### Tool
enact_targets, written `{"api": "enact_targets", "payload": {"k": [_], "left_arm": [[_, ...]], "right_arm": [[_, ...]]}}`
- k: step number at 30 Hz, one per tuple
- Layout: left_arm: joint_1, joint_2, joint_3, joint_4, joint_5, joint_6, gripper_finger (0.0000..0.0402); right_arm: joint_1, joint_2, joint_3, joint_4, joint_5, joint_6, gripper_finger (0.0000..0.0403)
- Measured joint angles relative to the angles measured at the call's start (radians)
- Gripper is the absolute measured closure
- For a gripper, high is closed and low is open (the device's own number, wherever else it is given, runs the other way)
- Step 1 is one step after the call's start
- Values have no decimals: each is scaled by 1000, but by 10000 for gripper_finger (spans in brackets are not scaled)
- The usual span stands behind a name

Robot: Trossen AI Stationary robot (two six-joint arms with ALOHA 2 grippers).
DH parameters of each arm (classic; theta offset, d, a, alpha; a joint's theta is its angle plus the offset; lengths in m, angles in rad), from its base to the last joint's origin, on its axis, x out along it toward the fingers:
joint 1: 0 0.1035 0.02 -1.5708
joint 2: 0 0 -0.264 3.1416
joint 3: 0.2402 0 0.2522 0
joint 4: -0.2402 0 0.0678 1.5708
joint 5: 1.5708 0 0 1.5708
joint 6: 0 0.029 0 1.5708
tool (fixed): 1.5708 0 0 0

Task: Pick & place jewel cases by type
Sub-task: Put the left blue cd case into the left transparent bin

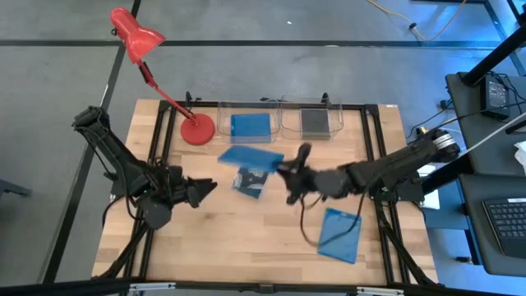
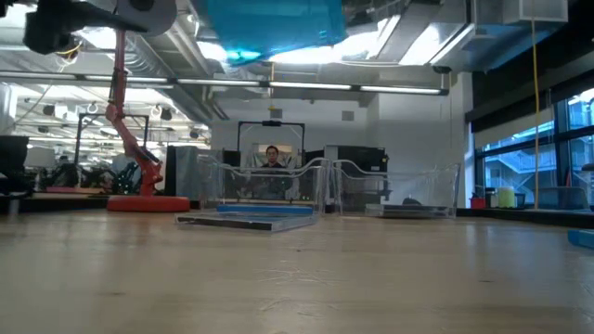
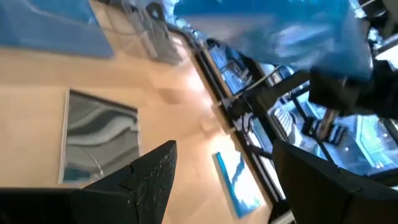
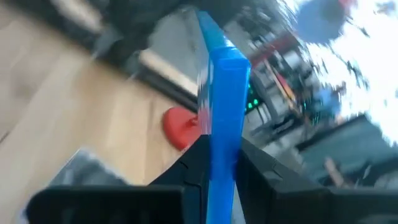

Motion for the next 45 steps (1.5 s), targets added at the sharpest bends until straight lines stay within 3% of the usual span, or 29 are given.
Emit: {"api": "enact_targets", "payload": {"k": [4,8,15,22,30,38,45], "left_arm": [[19,0,0,21,-11,50,142],[48,0,0,27,-19,77,142],[117,2,0,25,-20,77,142],[170,2,0,22,64,130,142],[234,2,0,22,92,227,142],[332,2,0,24,249,325,142],[387,2,0,26,319,344,142]], "right_arm": [[-68,-93,0,2,-9,241,339],[-167,-153,0,-8,-102,517,339],[-392,-146,0,-12,-395,849,339],[-598,-115,-1,-24,-670,1008,339],[-799,-105,-1,-55,-968,1171,339],[-946,24,0,-30,-1183,1296,339],[-1007,161,-1,20,-1269,1336,339]]}}
